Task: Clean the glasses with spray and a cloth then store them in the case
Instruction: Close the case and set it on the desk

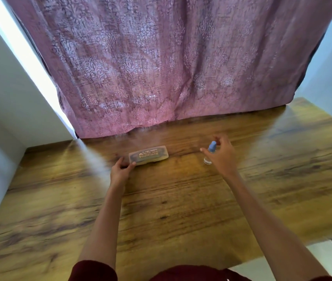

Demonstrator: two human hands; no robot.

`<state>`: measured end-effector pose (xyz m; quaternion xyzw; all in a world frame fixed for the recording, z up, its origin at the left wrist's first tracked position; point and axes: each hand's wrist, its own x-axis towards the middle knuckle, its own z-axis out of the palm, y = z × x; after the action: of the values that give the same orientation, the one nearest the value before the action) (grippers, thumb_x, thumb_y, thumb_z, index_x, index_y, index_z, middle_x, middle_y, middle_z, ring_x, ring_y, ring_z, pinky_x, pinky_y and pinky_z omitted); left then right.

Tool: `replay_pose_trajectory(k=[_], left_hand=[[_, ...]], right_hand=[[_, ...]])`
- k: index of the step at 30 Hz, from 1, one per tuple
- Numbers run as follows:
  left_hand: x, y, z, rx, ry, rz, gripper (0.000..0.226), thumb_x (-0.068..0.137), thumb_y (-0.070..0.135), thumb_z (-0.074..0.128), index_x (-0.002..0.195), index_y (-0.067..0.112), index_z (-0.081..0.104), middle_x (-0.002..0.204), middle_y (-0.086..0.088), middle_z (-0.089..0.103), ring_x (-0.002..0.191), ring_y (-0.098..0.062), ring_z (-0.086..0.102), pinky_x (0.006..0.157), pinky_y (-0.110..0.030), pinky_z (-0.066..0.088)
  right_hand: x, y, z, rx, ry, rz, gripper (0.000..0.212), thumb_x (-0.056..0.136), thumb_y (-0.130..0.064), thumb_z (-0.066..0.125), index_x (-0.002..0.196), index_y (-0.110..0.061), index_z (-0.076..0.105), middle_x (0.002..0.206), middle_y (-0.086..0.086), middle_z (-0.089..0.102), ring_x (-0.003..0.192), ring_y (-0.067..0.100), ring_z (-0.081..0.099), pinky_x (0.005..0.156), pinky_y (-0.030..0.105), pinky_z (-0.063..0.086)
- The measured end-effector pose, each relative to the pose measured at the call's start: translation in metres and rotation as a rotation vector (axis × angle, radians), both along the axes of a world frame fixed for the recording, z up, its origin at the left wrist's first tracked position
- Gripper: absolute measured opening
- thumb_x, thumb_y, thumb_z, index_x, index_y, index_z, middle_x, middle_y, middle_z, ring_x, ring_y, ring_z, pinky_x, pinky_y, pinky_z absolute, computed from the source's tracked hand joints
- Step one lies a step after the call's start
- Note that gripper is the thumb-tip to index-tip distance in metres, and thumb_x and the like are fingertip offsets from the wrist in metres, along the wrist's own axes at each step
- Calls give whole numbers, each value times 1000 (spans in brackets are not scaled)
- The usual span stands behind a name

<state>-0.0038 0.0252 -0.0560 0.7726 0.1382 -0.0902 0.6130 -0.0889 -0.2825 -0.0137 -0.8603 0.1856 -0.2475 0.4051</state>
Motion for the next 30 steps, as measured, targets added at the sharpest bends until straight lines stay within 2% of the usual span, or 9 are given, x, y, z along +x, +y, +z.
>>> replay_pose_trajectory(k=[2, 5, 10, 13, 16, 19, 21, 25, 30], left_hand=[[0, 1, 0, -7, 1, -22, 72, 85, 23, 71, 146, 16, 34, 124, -8, 59, 104, -27, 59, 86, -43, 52], [-1, 2, 1, -35, 1, -32, 72, 84, 17, 71, 146, 15, 33, 123, -9, 60, 99, -23, 58, 83, -41, 50], [-3, 0, 6, -55, 0, -40, 65, 87, 8, 66, 145, 13, 37, 124, -13, 60, 109, -26, 57, 93, -41, 47], [-5, -1, 7, -55, -3, -39, 53, 90, 7, 61, 140, 13, 44, 124, -13, 61, 108, -25, 58, 95, -39, 47], [-5, -1, 9, -55, 2, -24, 49, 91, 7, 60, 139, 13, 47, 124, -12, 61, 115, -28, 57, 99, -40, 48], [-5, -1, 10, -74, 6, -19, 48, 91, 6, 60, 138, 11, 48, 125, -11, 61, 117, -28, 56, 100, -40, 47], [-6, 0, 9, -87, 0, -12, 47, 91, 6, 61, 136, 10, 50, 123, -11, 62, 116, -28, 56, 97, -37, 47], [-7, 1, 8, -106, -3, -5, 44, 91, 10, 61, 134, 11, 51, 119, -7, 62, 110, -22, 58, 92, -33, 49], [-10, 2, 6, -111, -18, 1, 36, 92, 11, 59, 128, 11, 56, 118, -6, 63, 102, -16, 58, 82, -25, 50]], right_hand=[[-3, 1, -5, 16, 41, -10, 54, 74, -24, 82, 118, -7, 55, 109, 8, 60, 101, 22, 55, 80, 29, 43], [-5, 3, -9, 19, 80, -9, 43, 78, -15, 78, 113, -8, 56, 104, 8, 60, 96, 24, 57, 77, 32, 47], [-4, 4, -13, -11, 154, -29, 36, 85, -11, 70, 117, -4, 56, 106, 12, 63, 92, 19, 56, 74, 29, 44], [3, 9, -12, 5, 161, -15, 31, 85, -13, 69, 114, -6, 58, 99, 5, 64, 78, 9, 53, 64, 18, 40], [19, 25, -6, -11, 142, 77, 28, 85, -14, 69, 111, -7, 60, 96, 2, 65, 74, 6, 52, 68, 20, 39], [37, 45, 0, -27, 137, 145, 31, 86, -15, 68, 115, -8, 59, 98, 1, 64, 72, 0, 49, 66, 14, 35], [48, 57, 4, -24, 148, 182, 38, 86, -15, 68, 122, -8, 57, 100, -2, 60, 77, -1, 48, 68, 12, 31], [64, 71, 5, -25, 181, 245, 44, 86, -13, 69, 127, -6, 54, 116, 8, 64, 106, 22, 58, 81, 24, 38], [70, 79, -2, -33, 226, 260, 54, 87, -14, 68, 136, -6, 47, 127, 10, 59, 113, 20, 54, 86, 26, 41]])
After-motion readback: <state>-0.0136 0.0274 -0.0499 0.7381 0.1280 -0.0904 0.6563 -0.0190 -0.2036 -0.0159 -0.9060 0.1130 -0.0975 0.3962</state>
